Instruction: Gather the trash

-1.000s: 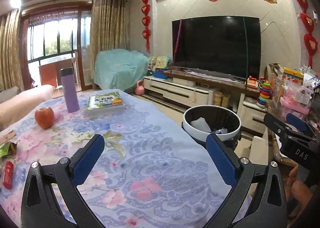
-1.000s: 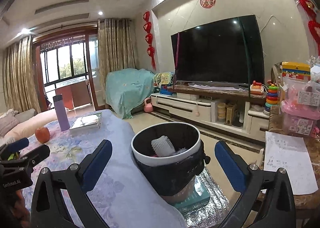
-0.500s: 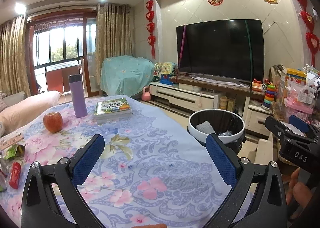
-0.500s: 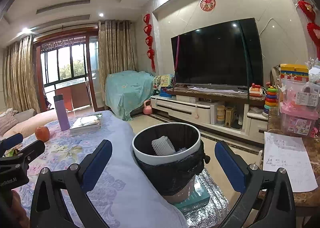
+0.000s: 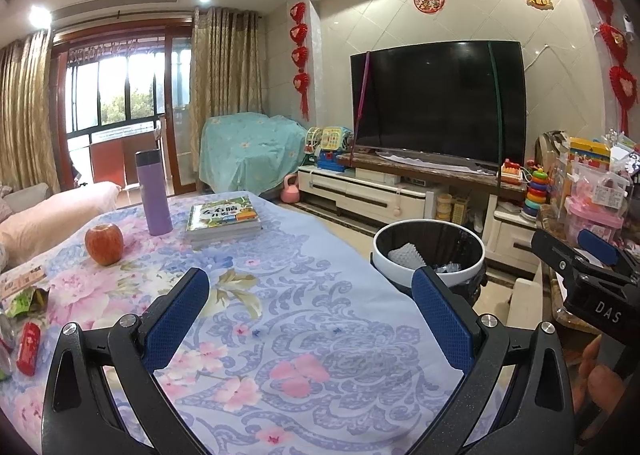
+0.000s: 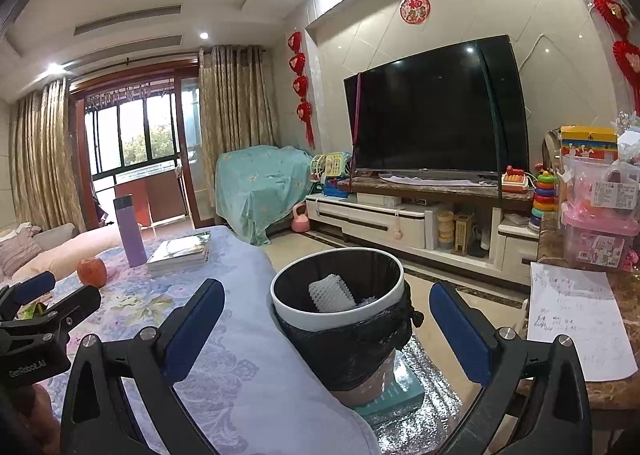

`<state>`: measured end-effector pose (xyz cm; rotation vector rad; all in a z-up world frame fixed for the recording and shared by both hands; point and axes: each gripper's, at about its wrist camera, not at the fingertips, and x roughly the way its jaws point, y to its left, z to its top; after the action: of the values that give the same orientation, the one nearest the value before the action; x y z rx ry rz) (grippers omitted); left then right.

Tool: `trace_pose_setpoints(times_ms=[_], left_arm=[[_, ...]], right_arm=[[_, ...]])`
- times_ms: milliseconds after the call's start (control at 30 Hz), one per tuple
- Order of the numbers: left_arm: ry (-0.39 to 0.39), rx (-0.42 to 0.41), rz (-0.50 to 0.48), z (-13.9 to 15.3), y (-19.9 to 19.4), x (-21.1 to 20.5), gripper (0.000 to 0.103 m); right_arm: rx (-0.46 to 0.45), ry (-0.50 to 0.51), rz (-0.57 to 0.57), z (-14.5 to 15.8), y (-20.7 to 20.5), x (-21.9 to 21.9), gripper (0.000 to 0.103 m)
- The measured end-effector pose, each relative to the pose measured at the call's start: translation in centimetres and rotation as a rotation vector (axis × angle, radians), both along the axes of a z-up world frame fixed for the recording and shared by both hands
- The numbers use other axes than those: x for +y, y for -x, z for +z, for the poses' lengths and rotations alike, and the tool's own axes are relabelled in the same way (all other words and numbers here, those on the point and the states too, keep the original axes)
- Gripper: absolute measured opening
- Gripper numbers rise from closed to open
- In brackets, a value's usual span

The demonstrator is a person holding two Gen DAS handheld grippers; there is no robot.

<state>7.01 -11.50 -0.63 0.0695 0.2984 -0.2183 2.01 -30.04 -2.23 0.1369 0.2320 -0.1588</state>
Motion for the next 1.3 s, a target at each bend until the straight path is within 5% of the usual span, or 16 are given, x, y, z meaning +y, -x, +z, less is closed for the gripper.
trace_pose_setpoints(times_ms=[1300], left_arm=[[0.002,-0.001,-0.011,-0.02,-0.01,-0.26,0.103]], right_arm=[[-0.006,-0.012,0.01,0.1,0.35,0.39,0.103]])
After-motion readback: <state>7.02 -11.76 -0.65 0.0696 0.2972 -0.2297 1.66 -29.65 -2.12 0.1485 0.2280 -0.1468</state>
